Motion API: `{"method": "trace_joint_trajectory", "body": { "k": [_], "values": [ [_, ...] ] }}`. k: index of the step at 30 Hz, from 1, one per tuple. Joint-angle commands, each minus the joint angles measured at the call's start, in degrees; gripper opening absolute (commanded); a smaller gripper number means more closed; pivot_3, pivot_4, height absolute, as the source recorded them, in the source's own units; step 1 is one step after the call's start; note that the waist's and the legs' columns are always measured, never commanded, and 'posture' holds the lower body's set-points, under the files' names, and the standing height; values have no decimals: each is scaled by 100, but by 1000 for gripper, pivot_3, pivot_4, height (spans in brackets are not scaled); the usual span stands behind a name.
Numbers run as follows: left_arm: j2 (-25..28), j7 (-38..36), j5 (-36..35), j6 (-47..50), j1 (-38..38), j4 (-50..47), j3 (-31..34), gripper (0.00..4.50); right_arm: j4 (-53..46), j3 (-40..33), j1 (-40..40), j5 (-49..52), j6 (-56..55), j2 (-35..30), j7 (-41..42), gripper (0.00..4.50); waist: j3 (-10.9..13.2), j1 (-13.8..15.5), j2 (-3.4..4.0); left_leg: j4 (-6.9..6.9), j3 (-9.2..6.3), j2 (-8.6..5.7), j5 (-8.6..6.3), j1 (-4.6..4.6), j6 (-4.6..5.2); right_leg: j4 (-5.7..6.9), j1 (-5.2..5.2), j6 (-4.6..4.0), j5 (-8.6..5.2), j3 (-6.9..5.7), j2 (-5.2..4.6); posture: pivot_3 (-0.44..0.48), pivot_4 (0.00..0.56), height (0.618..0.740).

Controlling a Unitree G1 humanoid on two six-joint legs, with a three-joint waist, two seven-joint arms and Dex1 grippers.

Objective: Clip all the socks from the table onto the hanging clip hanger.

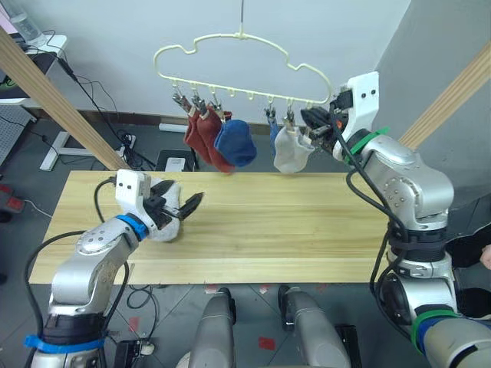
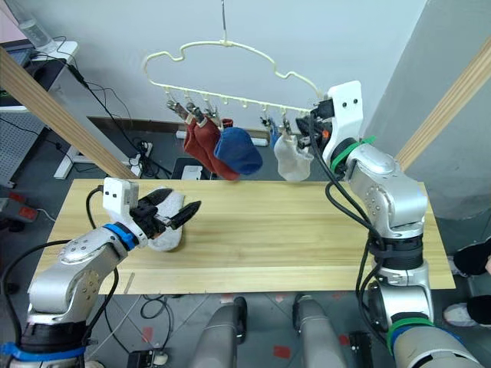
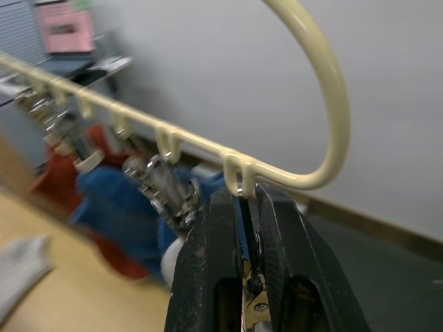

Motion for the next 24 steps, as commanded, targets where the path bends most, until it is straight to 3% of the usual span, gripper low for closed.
{"method": "trace_joint_trajectory", "body": {
  "k": [1, 12, 24],
  "values": [
    [-105, 259, 689, -561, -303, 805, -146, 4500, -208, -328, -191, 730, 761, 122, 120, 388, -1, -3, -1, 0, 1, 0, 0, -1, 0, 0, 0, 0, 0, 0, 0, -3, 338, 740],
    [-213, 396, 1777, -1579, -1219, 3418, -435, 4500, -135, -1180, -760, 1535, 1930, 472, -543, 388, -2, -23, -3, 0, 7, -1, 0, -13, 0, 5, -12, 1, 1, 3, -8, -29, 329, 740],
    [-354, -184, 1773, -1724, -1926, 5036, -332, 4500, -308, -1273, -742, 1733, 2216, 490, -824, 388, -5, -39, -6, 11, 9, -3, 0, -16, 0, 21, -19, 1, 2, 4, -7, -46, 332, 740]
  ]
}}
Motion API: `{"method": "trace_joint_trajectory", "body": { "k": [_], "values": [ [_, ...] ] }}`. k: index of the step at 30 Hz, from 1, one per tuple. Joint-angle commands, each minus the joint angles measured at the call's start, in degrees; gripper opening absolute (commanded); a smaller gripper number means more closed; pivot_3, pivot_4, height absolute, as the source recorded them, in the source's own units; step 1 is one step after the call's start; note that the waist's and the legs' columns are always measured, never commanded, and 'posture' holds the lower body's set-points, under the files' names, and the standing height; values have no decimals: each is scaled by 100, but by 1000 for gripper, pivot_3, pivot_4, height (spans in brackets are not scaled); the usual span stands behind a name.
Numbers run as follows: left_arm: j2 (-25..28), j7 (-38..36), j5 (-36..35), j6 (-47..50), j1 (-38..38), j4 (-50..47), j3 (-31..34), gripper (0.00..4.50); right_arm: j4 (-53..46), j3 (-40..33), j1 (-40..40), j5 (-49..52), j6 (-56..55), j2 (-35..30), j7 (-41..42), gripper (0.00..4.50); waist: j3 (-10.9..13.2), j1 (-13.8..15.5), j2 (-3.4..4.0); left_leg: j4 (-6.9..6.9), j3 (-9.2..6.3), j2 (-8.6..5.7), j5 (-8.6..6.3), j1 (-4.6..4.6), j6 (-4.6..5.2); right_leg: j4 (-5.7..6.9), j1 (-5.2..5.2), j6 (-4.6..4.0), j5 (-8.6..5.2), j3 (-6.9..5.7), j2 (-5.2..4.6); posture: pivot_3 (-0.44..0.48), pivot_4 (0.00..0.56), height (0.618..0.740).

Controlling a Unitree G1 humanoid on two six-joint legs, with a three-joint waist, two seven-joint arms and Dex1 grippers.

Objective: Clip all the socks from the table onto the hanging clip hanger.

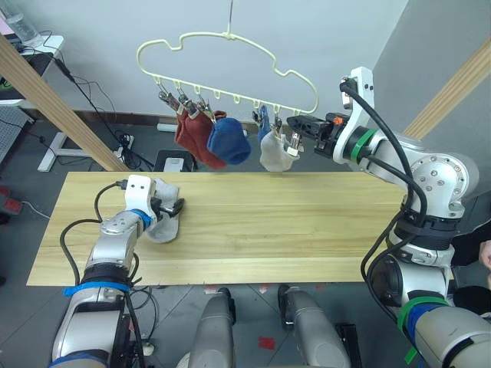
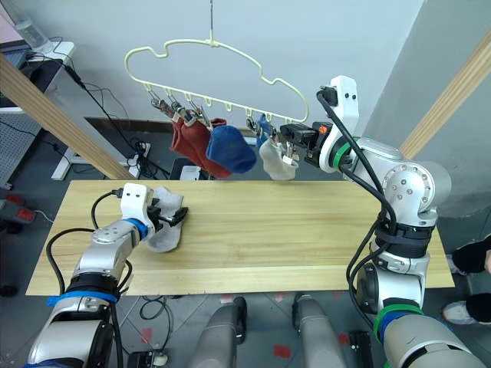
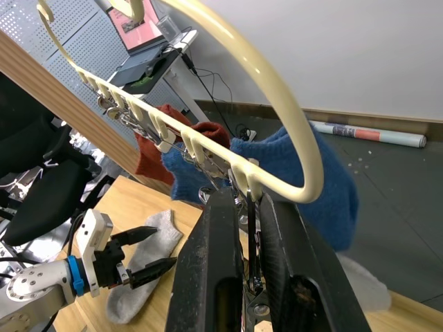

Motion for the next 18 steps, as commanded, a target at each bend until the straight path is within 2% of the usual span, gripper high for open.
{"method": "trace_joint_trajectory", "body": {
  "k": [1, 2, 5, 18],
  "values": [
    [-53, -105, -36, 151, -8, 420, 100, 4500, -284, -68, -121, 214, 40, 16, -37, 388, 0, -2, 0, 5, -1, 0, 0, 0, 0, 3, 1, 0, 0, 0, 0, -46, 334, 740],
    [-66, -108, -65, 205, -27, 460, 143, 4500, -285, -64, -122, 224, 39, 21, -55, 388, 0, -5, 0, 9, -2, 1, 0, 0, 0, 5, 2, 0, 0, -1, 1, -47, 335, 740],
    [-78, -198, -118, 312, -16, 442, 205, 3989, -272, -46, -120, 226, 18, 17, -84, 340, 0, -11, 0, 20, -3, 2, 0, 0, 0, 7, 7, 2, 1, -1, 1, -48, 335, 740],
    [2, -421, -96, 412, 119, 27, 186, 232, -181, -16, -138, 238, -76, 17, -159, 340, 0, -12, 1, 27, -5, 3, 0, 1, 0, 7, 13, 3, 2, 0, -1, -40, 345, 740]
  ]
}}
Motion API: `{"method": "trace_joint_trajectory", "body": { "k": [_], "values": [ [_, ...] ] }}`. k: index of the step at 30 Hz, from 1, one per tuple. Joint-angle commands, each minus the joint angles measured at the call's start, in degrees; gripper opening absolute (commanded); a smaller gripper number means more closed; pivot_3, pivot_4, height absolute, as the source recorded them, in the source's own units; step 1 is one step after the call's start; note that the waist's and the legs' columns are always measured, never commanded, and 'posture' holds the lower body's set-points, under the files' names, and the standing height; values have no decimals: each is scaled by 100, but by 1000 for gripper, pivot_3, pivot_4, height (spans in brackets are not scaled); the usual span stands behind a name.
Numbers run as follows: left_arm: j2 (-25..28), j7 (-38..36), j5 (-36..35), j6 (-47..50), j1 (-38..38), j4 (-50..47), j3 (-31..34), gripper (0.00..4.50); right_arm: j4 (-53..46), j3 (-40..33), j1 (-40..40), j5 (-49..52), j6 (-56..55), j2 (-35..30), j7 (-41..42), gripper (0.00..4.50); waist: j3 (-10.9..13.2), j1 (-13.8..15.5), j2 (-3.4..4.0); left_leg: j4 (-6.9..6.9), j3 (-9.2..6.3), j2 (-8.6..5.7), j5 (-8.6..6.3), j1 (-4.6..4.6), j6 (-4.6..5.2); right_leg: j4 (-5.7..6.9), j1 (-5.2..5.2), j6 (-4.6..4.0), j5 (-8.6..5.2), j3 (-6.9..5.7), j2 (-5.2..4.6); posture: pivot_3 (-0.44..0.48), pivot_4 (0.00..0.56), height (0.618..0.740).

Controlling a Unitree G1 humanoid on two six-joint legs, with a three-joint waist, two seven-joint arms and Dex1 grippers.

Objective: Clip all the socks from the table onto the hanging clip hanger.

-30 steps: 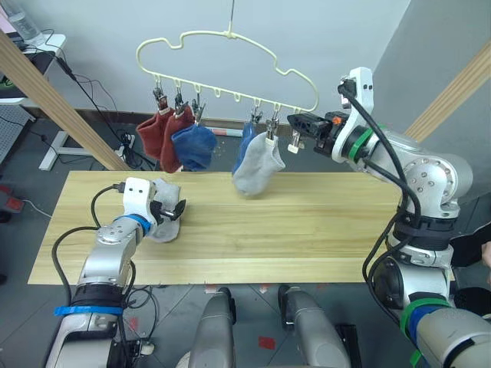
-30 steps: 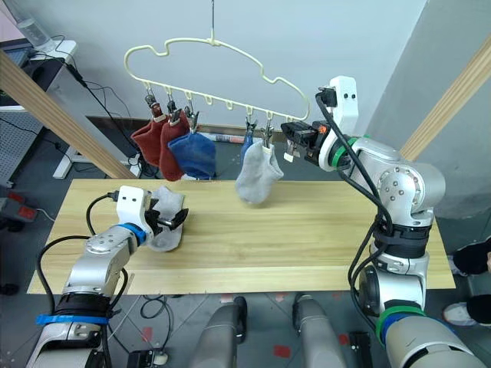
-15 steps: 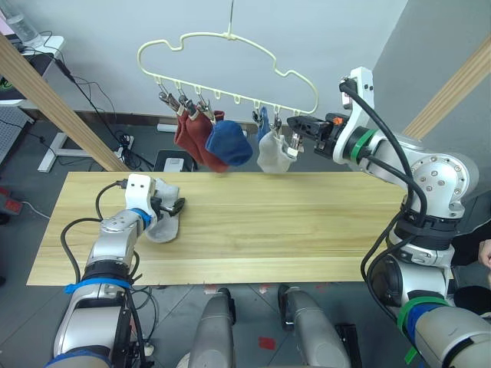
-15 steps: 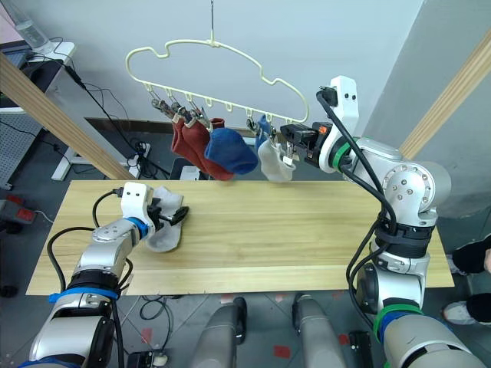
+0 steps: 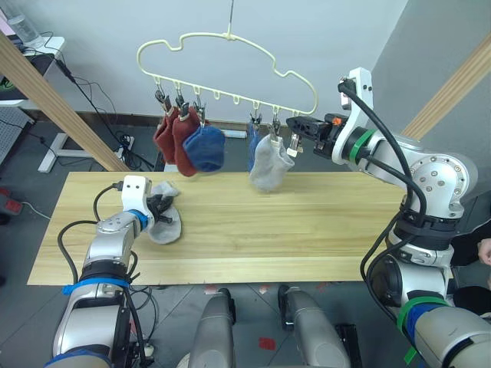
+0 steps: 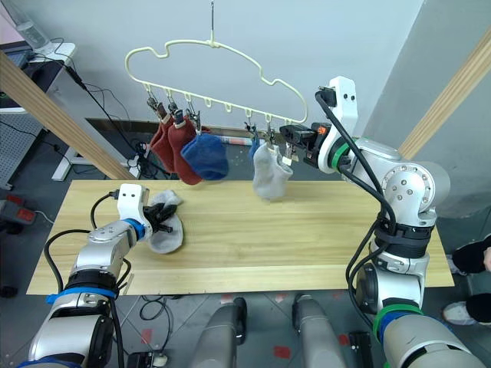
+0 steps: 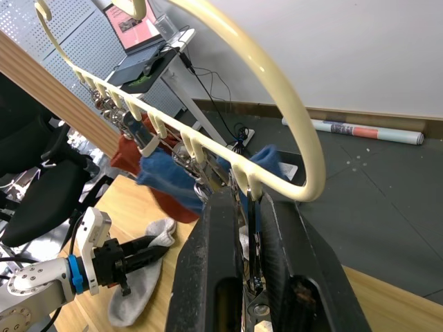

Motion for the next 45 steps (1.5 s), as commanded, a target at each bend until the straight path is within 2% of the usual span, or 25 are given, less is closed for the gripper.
{"method": "trace_joint_trajectory", "body": {
  "k": [1, 5, 10, 13, 15, 18, 21, 24, 35, 45],
  "values": [
    [-3, -166, -8, 179, 200, -218, -29, 11, -168, -23, -140, 120, -113, 2, 3, 340, 0, 0, 0, 0, 0, 0, 0, 0, 0, 0, 0, 0, 0, 0, 0, -34, 348, 740],
    [-175, -364, -190, 482, 485, -1146, -93, 11, -89, -1, -98, 68, -241, 57, -30, 340, 0, 1, 0, -2, 1, 2, 0, -1, 0, -2, -1, 0, 0, 2, 0, -27, 350, 740],
    [-328, -714, -653, 1153, 1048, -2900, -141, 11, -24, -118, -115, 150, -163, 127, -135, 340, 0, 1, 0, -4, -1, 8, 0, -6, 0, -4, -5, 0, 0, 1, -1, -24, 353, 740],
    [-166, -1344, -906, 1140, 1619, -4640, -568, 11, 414, -755, -353, 473, 443, 274, -377, 340, 1, 0, -1, -4, -4, 9, 0, -7, 0, -4, -5, 0, 0, -1, 1, -27, 358, 740],
    [-80, -1635, -1004, 940, 1781, -5368, -736, 11, 690, -1201, -541, 621, 807, 395, -585, 340, 2, 4, 0, -8, -2, 13, 0, -4, 0, -4, -3, -1, 0, 5, -4, -25, 357, 740],
    [-140, -1990, -1159, 348, 1810, -5963, -837, 11, 1009, -1857, -806, 647, 1317, 652, -979, 340, 2, 13, 0, -6, -2, 7, 0, -4, 0, -6, -2, -2, 0, 2, -3, -24, 356, 740],
    [-233, -2105, -898, -454, 1732, -5933, -991, 11, 1101, -2451, -1024, 559, 1688, 1018, -1371, 340, 2, 12, 1, -6, -1, 2, -1, -3, 1, -9, -1, -2, 0, 2, 0, -25, 356, 740],
    [-423, -1998, -659, -881, 1535, -5739, -1185, 11, 1089, -2654, -1083, 655, 1738, 1188, -1654, 340, 2, 16, 1, -10, -2, -1, -1, -5, 2, -14, -2, -2, -1, -1, 4, -30, 355, 740],
    [-900, -1519, -14, -1990, 903, -4685, -1374, 11, 1067, -2807, -1051, 1442, 1738, 1391, -2511, 340, 2, -3, 1, -10, -2, -5, -2, -7, 3, -18, 0, -1, -1, 0, 6, -48, 352, 740],
    [-987, -1357, 85, -2362, 711, -4416, -1415, 11, 1131, -3019, -1102, 1856, 1738, 1557, -3107, 340, 2, -21, 1, -14, -1, -4, -2, -8, 4, -21, -1, -1, -1, 0, 6, -48, 348, 740]
  ]
}}
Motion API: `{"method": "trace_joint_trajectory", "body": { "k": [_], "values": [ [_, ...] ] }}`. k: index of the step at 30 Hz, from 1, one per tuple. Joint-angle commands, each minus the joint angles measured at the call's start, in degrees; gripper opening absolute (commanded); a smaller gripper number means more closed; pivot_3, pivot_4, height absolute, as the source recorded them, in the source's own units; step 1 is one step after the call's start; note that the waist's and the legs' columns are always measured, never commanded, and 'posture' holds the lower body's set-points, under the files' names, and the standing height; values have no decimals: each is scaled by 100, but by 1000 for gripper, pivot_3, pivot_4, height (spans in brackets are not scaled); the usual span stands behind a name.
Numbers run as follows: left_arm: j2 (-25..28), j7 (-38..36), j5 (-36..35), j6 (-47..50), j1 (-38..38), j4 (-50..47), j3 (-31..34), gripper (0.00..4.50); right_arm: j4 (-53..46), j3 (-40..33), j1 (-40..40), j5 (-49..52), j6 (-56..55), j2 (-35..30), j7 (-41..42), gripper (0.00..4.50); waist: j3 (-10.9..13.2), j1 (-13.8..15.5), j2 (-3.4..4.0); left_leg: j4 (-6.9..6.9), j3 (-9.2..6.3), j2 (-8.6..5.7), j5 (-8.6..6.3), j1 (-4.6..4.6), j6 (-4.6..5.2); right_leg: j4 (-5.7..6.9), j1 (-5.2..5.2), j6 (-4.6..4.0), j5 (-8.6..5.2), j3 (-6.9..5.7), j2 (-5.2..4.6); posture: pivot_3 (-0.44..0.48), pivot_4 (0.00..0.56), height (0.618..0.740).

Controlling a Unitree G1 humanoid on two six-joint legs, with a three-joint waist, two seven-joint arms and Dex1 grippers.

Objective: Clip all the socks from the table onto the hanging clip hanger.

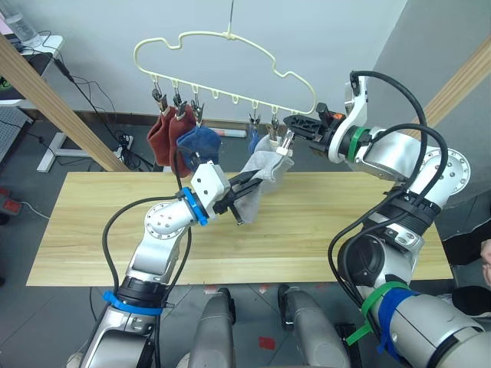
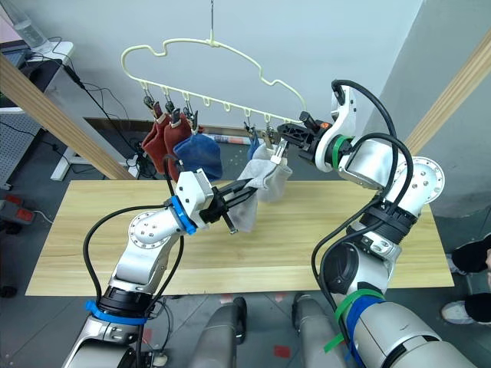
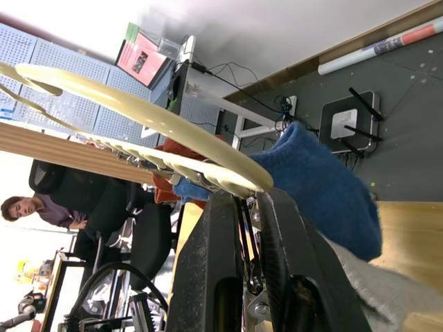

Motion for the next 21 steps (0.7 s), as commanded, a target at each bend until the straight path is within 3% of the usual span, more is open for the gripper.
{"method": "trace_joint_trajectory", "body": {
  "k": [1, 18, 21],
  "values": [
    [-73, 85, 55, -152, -89, -48, -52, 11, -18, -101, -47, 245, 48, 70, -185, 340, 0, -3, 0, 0, 0, 0, 0, 0, 0, 0, 0, 0, 0, 0, 0, -48, 348, 740],
    [-363, 357, 239, -221, -383, 164, -163, 11, -69, -58, 82, 850, 47, 277, -713, 340, 0, -54, 0, -4, 0, 0, 0, -1, 1, -6, -1, 0, 0, -1, 1, -50, 363, 740],
    [-347, 349, 214, -193, -353, 104, -168, 0, -81, -13, 121, 900, 46, 235, -661, 1349, 0, -71, 0, -7, -1, 1, 0, -1, 1, -7, -1, 0, 0, -1, 1, -47, 363, 740]
  ]
}}
